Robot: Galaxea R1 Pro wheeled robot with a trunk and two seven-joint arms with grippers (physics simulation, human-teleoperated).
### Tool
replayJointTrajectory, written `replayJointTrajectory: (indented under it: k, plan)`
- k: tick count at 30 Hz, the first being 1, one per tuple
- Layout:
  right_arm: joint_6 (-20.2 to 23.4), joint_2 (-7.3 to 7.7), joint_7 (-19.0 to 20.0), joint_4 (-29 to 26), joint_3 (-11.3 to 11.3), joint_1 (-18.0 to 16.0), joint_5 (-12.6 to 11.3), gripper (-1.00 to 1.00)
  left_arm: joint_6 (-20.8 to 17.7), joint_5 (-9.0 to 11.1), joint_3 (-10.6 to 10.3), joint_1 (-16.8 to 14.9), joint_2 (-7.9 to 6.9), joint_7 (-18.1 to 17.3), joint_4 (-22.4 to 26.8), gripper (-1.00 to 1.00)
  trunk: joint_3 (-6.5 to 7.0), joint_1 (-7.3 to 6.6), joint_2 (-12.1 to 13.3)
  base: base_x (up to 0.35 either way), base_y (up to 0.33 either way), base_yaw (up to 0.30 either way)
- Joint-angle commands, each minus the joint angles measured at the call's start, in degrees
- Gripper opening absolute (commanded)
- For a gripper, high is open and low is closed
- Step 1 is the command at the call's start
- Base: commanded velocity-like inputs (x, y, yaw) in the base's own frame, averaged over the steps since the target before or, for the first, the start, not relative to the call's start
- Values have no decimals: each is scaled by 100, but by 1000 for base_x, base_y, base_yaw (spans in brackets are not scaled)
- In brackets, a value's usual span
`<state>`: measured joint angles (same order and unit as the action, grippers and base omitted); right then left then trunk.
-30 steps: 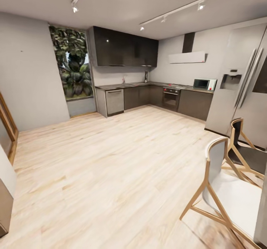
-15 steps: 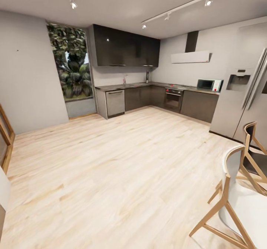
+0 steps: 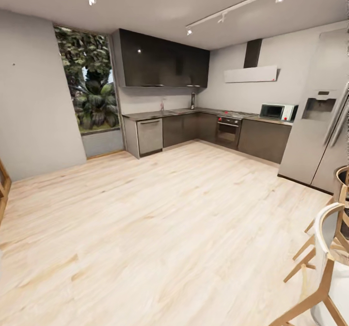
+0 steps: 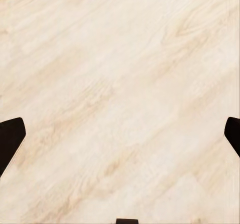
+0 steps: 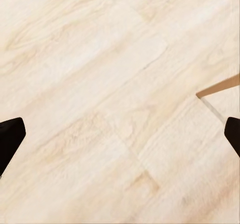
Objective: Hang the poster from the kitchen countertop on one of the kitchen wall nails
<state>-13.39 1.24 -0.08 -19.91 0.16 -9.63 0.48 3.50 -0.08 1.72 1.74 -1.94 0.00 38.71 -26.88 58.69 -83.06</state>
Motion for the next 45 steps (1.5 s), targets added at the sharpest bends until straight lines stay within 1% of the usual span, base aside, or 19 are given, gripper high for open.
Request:
replayJointTrajectory:
  k: [1, 20, 45]
  plan:
    - [-18, 0, -1, 5, 2, -4, 5, 100, 10, -1, 4, 2, 0, 0, 5, 100, -5, 4, -2, 337, 93, -200]
    - [-17, -1, -1, 5, 2, -4, 5, 100, 10, -1, 4, 2, 0, 0, 5, 100, -5, 4, -2, 337, 91, -278]
    - [-24, 0, -1, 5, 5, -4, 14, 100, 10, -1, 4, 2, 0, 0, 5, 100, -5, 4, -2, 337, 90, -11]
